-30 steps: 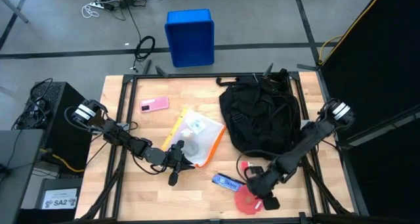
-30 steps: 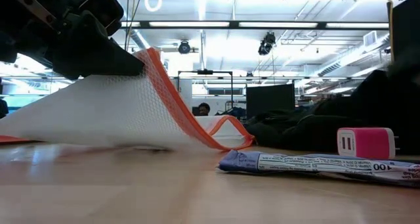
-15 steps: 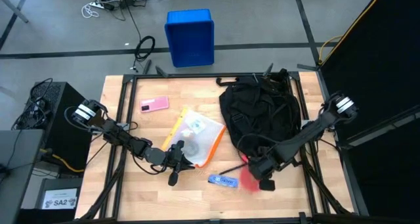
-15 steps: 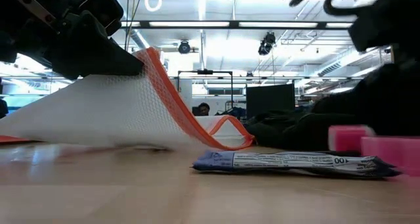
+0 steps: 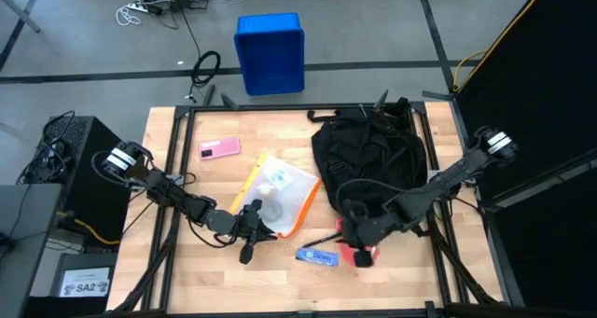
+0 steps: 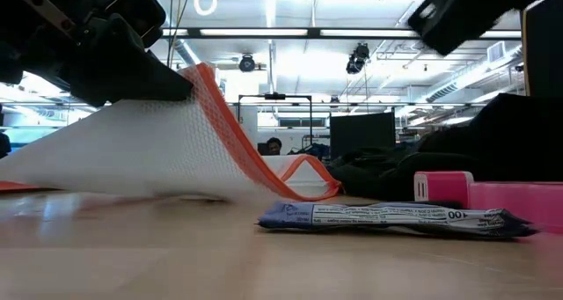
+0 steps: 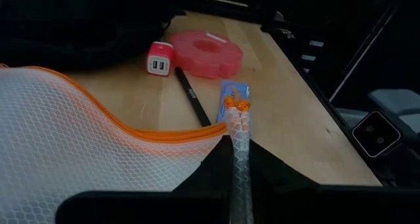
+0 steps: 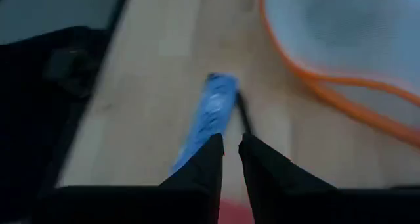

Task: Unpack backpack
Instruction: Remove the earphones pack from the zip bag

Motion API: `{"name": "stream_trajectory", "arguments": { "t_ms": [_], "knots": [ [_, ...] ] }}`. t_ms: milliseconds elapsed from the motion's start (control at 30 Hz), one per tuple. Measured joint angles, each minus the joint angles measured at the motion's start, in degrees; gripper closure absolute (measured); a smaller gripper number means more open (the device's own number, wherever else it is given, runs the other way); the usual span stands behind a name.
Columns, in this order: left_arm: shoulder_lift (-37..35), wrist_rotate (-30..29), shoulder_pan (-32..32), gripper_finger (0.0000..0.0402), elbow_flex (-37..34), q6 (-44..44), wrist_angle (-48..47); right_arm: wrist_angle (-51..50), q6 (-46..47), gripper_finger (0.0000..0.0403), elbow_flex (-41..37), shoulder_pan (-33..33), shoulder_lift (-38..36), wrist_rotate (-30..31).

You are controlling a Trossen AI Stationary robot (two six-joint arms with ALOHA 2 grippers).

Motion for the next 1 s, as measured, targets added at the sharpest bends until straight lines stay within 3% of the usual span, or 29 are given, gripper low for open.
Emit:
{"name": "stream_trajectory", "arguments": {
  "t_ms": [100, 300, 533, 1000],
  "knots": [
    [0.0, 0.0, 0.0, 0.0402, 0.0, 0.0, 0.0, 5.4, -1.5, 0.0376, 0.0, -4.2, 5.7, 0.5],
    [0.0, 0.0, 0.0, 0.0402, 0.0, 0.0, 0.0, 4.5, -5.6, 0.0399, 2.9, -12.9, 14.2, 0.6],
    [0.0, 0.0, 0.0, 0.0402, 0.0, 0.2, 0.0, 5.9, -7.8, 0.0399, 7.1, -20.4, 22.1, 0.5],
    [0.0, 0.0, 0.0, 0.0401, 0.0, 0.4, -0.1, 24.6, -13.5, 0.0394, 9.9, -23.3, 25.8, -10.5]
  ]
}}
